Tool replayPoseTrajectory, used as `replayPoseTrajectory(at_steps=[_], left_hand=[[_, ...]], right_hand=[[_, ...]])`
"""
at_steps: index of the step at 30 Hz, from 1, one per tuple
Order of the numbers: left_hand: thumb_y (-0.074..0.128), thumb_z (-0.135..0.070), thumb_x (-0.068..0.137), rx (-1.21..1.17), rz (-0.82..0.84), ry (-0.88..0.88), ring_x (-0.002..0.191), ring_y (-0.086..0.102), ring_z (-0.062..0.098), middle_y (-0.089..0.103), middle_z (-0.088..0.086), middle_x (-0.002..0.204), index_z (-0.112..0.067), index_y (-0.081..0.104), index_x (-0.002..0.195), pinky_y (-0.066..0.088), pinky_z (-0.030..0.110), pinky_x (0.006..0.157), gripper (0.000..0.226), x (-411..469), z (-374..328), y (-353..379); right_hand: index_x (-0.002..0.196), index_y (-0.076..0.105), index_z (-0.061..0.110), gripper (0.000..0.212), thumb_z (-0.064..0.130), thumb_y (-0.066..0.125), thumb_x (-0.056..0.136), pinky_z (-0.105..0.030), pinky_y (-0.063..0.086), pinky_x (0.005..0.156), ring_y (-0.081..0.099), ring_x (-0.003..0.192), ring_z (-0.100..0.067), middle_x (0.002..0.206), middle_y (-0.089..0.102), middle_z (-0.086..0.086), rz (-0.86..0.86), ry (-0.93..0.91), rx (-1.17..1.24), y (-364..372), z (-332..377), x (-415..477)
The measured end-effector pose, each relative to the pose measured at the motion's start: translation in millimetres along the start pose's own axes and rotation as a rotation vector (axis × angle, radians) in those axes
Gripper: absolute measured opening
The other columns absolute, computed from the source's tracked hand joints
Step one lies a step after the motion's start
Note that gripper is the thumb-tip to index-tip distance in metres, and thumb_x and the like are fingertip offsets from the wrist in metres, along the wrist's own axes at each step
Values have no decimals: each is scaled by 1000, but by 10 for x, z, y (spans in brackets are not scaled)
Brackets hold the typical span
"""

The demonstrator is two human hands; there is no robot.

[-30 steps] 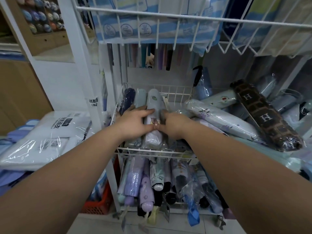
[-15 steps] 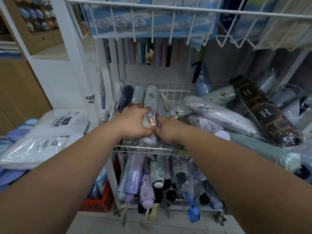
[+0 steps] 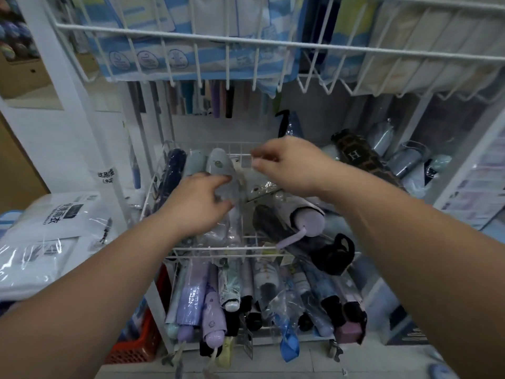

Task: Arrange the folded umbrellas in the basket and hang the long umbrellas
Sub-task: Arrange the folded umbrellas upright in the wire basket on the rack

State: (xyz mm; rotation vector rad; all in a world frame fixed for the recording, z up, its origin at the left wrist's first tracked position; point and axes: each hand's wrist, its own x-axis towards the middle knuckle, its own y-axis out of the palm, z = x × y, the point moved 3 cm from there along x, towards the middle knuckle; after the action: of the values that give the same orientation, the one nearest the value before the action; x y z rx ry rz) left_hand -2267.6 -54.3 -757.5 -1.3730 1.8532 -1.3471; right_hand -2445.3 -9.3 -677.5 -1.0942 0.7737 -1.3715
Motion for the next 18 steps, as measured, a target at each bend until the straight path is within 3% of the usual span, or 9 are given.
replayPoseTrajectory(at_steps=[2, 6, 8, 10, 13, 15, 18], left_hand=[[61, -45, 94, -159, -42, 32, 118, 57, 22, 60, 4, 129, -30, 57, 139, 46, 33, 100, 47, -36, -267, 33], [60, -46, 95, -529, 107, -62, 89, 67, 21, 67, -3, 107, -38, 65, 117, 55, 33, 80, 23, 5, -702, 218], [63, -52, 91, -614, 158, -99, 90, 69, 24, 70, -5, 111, -34, 69, 116, 59, 40, 84, 31, 65, -806, 325], [66, -59, 82, -656, 186, -118, 98, 68, 18, 71, -10, 113, -36, 70, 114, 57, 40, 91, 40, 122, -852, 400], [69, -46, 89, -669, 238, -107, 95, 67, 5, 72, -13, 103, -32, 72, 108, 52, 24, 79, 24, 100, -918, 462], [69, -42, 91, -649, 211, -90, 93, 67, 6, 73, -12, 99, -31, 73, 103, 50, 23, 76, 17, 85, -920, 505], [68, -54, 87, -670, 163, -79, 100, 69, 12, 75, -7, 103, -31, 73, 107, 54, 32, 88, 31, 39, -902, 534]], right_hand=[[133, 62, 23, 41, 42, 56, 97, -25, 42, 96, 58, 119, -20, 129, 65, 0, -6, 82, -26, -109, -354, -120], [135, 59, 22, 43, 39, 59, 95, -25, 40, 101, 57, 122, -21, 133, 63, -2, 43, 156, -149, -99, -867, -279], [139, 56, 24, 46, 36, 60, 95, -25, 38, 104, 53, 127, -20, 140, 58, 0, 53, 142, -149, -77, -979, -323], [141, 54, 25, 48, 35, 61, 94, -23, 35, 104, 50, 130, -19, 143, 55, 1, 43, 116, -133, -81, -1033, -360], [138, 57, 26, 46, 38, 62, 93, -24, 38, 105, 53, 126, -16, 137, 60, 1, 12, 83, -66, -101, -1055, -431], [135, 59, 28, 46, 44, 62, 92, -24, 41, 103, 57, 119, -13, 129, 63, 1, 3, 77, 5, -95, -1048, -513], [133, 61, 28, 44, 45, 61, 93, -13, 33, 90, 55, 119, -15, 127, 60, 0, 13, 45, -44, -13, -1008, -645]])
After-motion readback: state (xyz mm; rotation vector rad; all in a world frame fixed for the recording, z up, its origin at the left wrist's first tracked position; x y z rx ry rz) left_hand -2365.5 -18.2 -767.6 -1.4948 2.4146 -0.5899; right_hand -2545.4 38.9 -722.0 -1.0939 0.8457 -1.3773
